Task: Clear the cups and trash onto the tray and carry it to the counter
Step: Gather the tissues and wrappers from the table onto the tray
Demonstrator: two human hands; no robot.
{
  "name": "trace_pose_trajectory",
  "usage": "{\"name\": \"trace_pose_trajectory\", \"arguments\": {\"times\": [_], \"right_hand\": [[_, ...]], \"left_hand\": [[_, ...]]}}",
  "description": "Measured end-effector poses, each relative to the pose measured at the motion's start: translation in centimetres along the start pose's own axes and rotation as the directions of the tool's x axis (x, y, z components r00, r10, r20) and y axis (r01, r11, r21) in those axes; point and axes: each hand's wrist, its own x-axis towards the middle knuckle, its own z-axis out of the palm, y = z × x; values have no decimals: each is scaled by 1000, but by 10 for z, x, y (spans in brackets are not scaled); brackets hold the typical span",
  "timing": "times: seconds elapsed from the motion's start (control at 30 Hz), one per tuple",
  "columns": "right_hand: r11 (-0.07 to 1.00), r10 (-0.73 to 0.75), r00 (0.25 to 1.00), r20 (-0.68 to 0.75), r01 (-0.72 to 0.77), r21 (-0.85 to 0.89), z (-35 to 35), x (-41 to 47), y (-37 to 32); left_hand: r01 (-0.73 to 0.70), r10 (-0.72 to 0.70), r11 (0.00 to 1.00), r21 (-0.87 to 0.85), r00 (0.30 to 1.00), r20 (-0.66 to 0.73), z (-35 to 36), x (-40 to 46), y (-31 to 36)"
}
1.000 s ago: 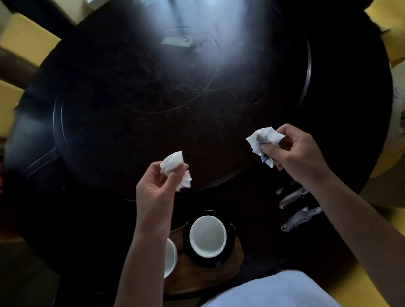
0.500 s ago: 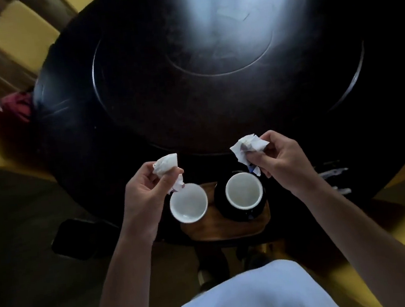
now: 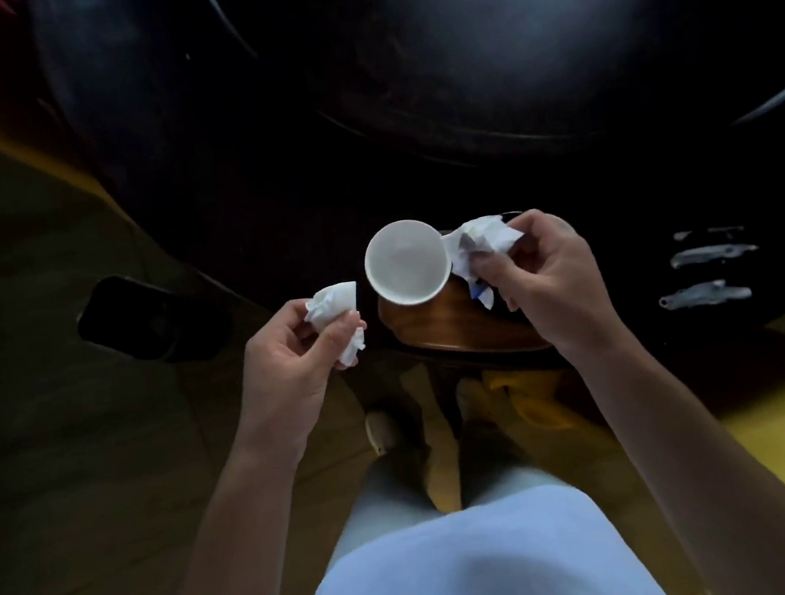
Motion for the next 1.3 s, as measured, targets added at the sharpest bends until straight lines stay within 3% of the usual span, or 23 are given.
{"name": "trace_pose_trajectory", "arguments": {"times": [0.3,0.57,1.0,1.3], "right_hand": [[955,-125,991,50,134,-263,2,-2,56],[910,-143,987,73,160,-383,8,-4,102],[826,-90,994,54,105,-553,29,-11,144],[805,-79,997,21,77,-588,39,-7,154]], "left_hand": [[83,-83,995,51,996,9,47,10,-75],[181,-173,982,50,975,-139,81,12,-121],[66,-27,911,407,995,-101,94,44,-137],[8,74,851,525,988,-135,104,51,-141]]}}
